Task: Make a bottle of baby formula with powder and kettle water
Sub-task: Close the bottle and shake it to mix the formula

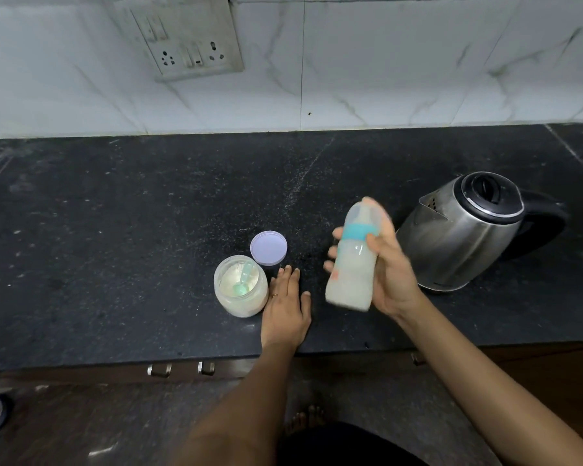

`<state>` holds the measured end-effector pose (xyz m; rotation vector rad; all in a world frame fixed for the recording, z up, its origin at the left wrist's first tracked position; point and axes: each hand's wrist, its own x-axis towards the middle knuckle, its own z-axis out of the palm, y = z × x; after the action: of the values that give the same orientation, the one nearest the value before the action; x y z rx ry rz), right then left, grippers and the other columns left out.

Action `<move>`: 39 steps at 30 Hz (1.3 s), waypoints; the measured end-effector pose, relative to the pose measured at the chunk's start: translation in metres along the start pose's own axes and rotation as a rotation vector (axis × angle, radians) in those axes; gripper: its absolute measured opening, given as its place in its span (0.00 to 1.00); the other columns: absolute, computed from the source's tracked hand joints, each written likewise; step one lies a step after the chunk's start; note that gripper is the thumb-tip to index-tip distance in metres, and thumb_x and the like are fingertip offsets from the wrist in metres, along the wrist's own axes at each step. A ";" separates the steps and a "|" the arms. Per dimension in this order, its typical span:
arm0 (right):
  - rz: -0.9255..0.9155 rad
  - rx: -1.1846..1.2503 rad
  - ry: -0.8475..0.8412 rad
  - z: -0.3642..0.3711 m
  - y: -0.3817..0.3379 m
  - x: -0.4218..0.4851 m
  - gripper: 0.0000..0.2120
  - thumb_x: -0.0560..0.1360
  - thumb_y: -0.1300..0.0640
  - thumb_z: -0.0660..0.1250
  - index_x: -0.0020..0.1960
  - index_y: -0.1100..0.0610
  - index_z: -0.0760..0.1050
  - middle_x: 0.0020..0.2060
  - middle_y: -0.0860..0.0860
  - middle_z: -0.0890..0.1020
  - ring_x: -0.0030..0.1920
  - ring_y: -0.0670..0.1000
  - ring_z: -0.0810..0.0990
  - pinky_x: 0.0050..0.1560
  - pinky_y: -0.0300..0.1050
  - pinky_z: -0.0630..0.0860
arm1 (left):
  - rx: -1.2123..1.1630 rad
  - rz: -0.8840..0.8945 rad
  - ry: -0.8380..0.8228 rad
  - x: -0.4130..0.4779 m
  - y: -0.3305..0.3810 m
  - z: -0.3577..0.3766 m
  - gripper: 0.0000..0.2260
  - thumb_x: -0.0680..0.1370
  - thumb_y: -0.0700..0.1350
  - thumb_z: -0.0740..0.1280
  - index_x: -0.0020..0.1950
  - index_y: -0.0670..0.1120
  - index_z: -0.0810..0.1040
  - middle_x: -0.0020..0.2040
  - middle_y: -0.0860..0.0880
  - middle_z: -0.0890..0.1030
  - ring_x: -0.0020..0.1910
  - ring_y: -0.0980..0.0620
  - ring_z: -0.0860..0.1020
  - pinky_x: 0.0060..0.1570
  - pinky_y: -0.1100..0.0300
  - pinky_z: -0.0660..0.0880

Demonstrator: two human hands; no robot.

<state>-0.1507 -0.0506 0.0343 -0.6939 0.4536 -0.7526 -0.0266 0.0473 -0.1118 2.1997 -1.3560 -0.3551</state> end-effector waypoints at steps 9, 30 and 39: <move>-0.044 -0.042 -0.028 0.003 -0.010 0.009 0.37 0.67 0.58 0.71 0.73 0.52 0.60 0.49 0.60 0.78 0.43 0.59 0.80 0.44 0.58 0.79 | 0.000 0.001 0.001 0.001 0.003 -0.003 0.28 0.78 0.54 0.45 0.75 0.44 0.62 0.76 0.46 0.62 0.76 0.51 0.55 0.73 0.61 0.44; -0.058 0.113 0.064 0.003 -0.016 0.020 0.38 0.69 0.58 0.70 0.75 0.52 0.57 0.49 0.59 0.77 0.42 0.58 0.81 0.43 0.57 0.79 | 0.015 -0.021 -0.026 0.002 0.000 0.000 0.28 0.78 0.55 0.46 0.74 0.45 0.62 0.76 0.46 0.62 0.76 0.49 0.56 0.73 0.61 0.45; -0.060 0.055 0.049 0.004 -0.014 0.014 0.31 0.73 0.60 0.63 0.73 0.52 0.58 0.48 0.59 0.78 0.42 0.57 0.81 0.44 0.57 0.80 | 0.014 -0.012 -0.020 0.002 0.001 -0.001 0.29 0.77 0.56 0.44 0.75 0.45 0.61 0.77 0.47 0.60 0.77 0.50 0.54 0.73 0.61 0.44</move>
<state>-0.1452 -0.0665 0.0451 -0.6413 0.4572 -0.8369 -0.0260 0.0454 -0.1101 2.2224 -1.3603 -0.3735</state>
